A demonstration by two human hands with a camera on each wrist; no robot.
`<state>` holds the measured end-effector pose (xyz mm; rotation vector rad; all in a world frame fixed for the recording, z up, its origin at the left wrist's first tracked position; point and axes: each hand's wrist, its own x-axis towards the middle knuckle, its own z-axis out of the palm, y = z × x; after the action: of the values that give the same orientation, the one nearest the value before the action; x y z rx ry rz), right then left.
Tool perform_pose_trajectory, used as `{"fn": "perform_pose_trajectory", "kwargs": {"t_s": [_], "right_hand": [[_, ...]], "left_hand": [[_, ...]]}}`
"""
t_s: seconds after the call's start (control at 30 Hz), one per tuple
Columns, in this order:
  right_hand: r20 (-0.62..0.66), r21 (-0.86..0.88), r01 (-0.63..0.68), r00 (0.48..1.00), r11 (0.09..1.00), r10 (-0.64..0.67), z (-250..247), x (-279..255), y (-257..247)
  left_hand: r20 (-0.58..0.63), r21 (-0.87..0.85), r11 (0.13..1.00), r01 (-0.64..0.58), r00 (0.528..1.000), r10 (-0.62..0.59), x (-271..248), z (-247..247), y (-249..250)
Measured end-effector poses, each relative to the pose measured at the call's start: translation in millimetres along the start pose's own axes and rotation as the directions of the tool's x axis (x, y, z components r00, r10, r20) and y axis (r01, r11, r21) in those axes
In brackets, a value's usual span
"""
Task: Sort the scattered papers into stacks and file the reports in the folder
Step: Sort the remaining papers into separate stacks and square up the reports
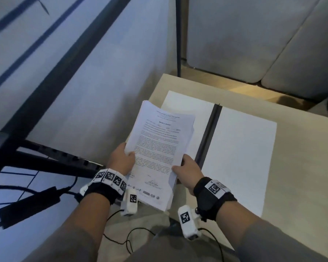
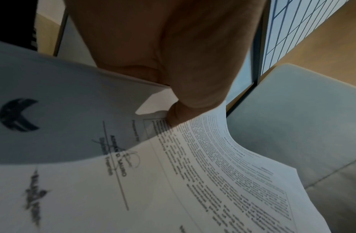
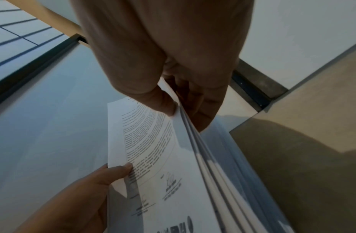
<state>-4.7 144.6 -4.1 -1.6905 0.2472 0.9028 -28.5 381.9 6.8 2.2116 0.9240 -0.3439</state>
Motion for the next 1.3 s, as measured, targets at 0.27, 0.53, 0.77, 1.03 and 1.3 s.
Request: {"fn": "perform_pose_trajectory", "kwargs": {"t_s": [0.27,0.53,0.77,1.03,1.3], "right_hand": [[-0.144,-0.142,-0.058,0.989,0.988,0.037,18,20,12],[-0.164,-0.194,-0.072,0.986,0.978,0.040,31,23,12],[-0.204,-0.274,-0.174,0.972,0.946,0.120,38,27,18],[-0.329,-0.027,-0.284,0.908,0.958,0.260,42,30,17],[-0.383,-0.040,-0.428,0.841,0.903,0.382,56,52,15]], "left_hand": [[0.048,0.003,1.000,-0.030,0.998,0.030,29,22,-13],[0.058,0.018,0.999,-0.050,0.997,0.049,46,24,-23],[0.052,0.064,0.998,-0.017,0.999,0.014,49,25,-35],[0.095,-0.025,0.996,0.082,0.992,-0.080,63,25,-34],[0.183,0.074,0.978,0.197,0.961,-0.208,61,24,-17]]}}
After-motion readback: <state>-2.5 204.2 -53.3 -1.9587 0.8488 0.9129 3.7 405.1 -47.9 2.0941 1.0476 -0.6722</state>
